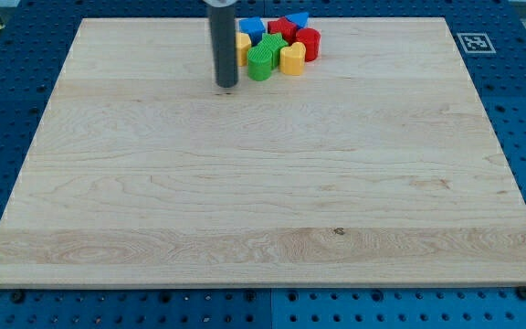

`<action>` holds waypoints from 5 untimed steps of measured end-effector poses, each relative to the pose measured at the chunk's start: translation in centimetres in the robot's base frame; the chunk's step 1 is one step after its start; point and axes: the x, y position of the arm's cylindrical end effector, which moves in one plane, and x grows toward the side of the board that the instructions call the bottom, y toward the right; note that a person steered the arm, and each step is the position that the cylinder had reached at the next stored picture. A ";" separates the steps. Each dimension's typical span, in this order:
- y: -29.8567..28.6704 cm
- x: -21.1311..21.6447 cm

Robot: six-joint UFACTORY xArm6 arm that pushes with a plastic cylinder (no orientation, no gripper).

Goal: Separate the group of blocks

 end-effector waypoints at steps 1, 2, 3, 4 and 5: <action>-3.9 -3.2; -3.7 -10.2; -2.0 -14.4; 1.6 -14.3; 6.0 -14.3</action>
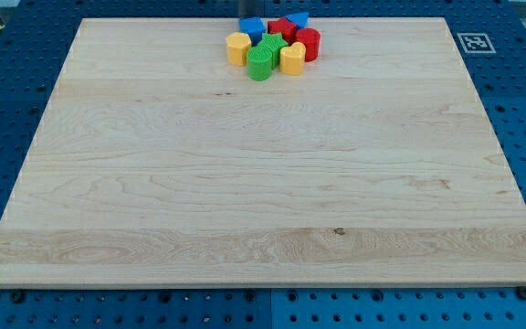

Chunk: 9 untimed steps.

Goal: Separate the group of blocks

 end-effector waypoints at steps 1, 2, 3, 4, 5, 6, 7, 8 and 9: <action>2.0 0.0; 4.0 0.0; 4.0 0.6; 4.0 1.8; 4.0 3.2; 3.3 5.1; 2.6 7.1; 2.4 8.9; 2.4 9.2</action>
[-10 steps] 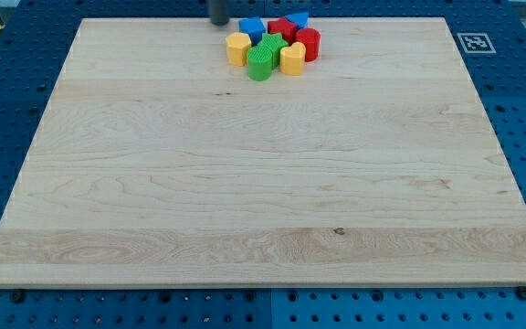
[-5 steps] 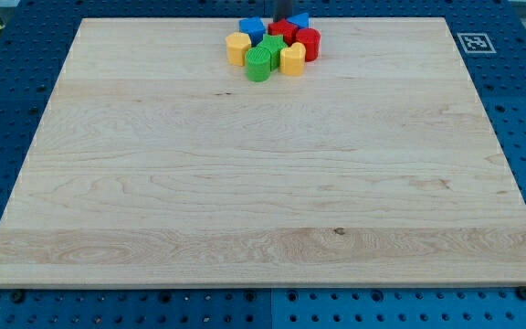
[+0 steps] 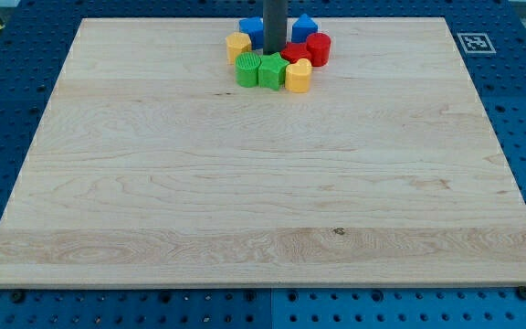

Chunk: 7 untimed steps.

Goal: Separate the group of blocks

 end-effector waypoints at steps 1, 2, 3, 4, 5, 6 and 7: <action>0.0 -0.4; 1.3 -0.9; 2.6 -0.9; 4.3 -1.1; 6.6 -1.1; 9.7 -1.1; 11.7 -1.1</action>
